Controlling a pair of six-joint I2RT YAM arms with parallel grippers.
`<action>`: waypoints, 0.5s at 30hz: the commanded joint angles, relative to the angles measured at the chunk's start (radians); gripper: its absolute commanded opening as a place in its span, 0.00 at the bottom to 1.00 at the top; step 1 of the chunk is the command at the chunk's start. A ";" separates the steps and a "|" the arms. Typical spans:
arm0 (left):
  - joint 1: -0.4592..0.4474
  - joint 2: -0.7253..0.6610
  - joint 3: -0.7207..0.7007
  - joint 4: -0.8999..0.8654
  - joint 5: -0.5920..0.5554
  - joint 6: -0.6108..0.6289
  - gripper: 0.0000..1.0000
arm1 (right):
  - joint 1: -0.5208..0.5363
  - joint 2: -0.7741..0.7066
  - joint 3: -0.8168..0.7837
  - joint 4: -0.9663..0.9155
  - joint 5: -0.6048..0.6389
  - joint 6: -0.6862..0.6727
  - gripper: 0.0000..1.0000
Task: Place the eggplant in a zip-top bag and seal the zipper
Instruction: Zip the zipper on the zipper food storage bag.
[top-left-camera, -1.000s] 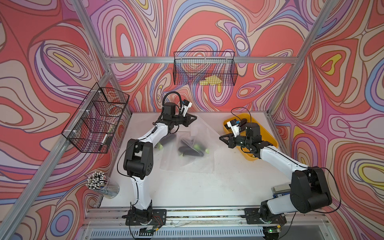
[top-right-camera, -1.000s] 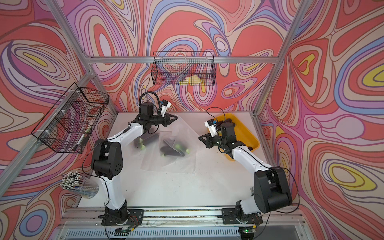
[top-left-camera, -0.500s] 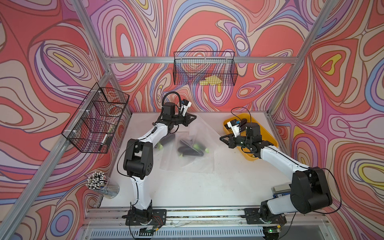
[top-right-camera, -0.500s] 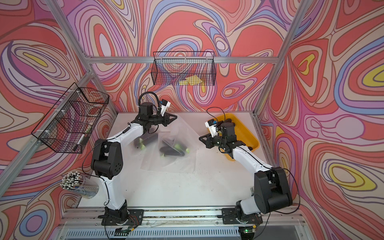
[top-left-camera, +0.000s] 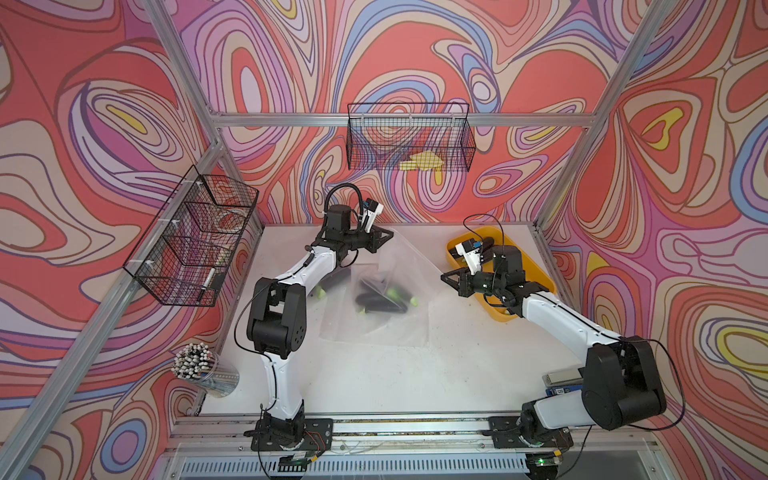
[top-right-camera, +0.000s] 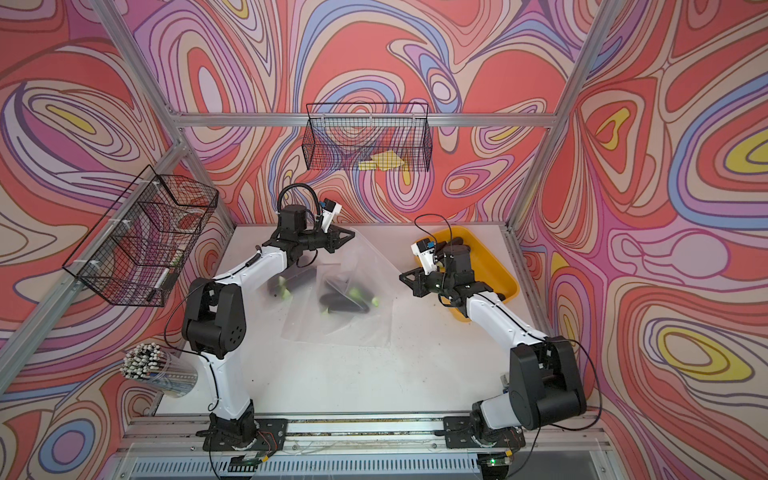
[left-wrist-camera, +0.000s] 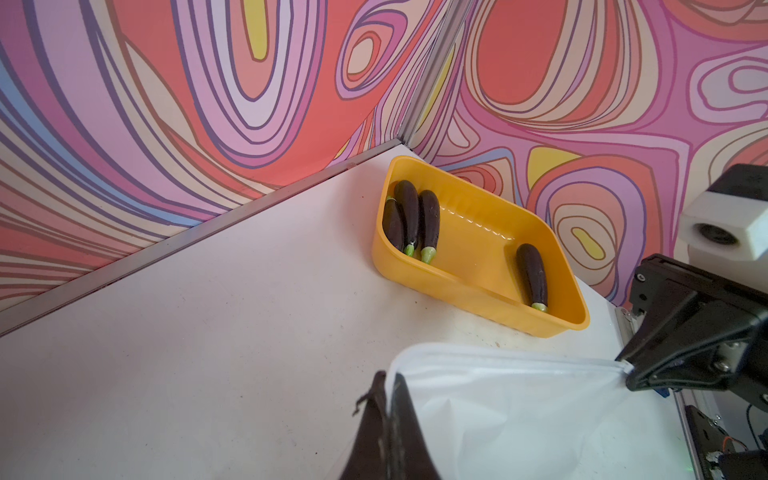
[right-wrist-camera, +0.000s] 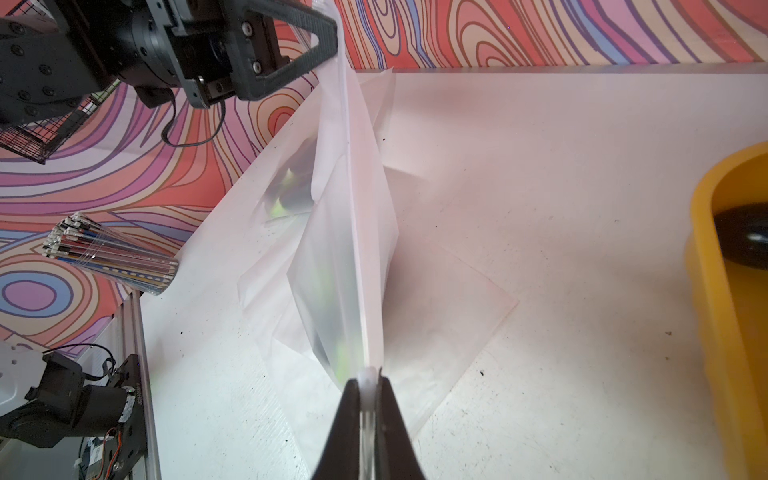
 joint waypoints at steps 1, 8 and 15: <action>0.026 -0.011 0.006 0.036 -0.069 0.005 0.00 | -0.018 -0.028 -0.034 -0.071 0.011 -0.013 0.04; 0.026 -0.007 0.010 0.048 -0.061 -0.008 0.00 | -0.023 -0.031 -0.034 -0.079 0.010 -0.013 0.04; 0.026 -0.011 0.002 0.045 -0.064 -0.005 0.00 | -0.023 -0.027 -0.036 -0.073 0.005 -0.010 0.04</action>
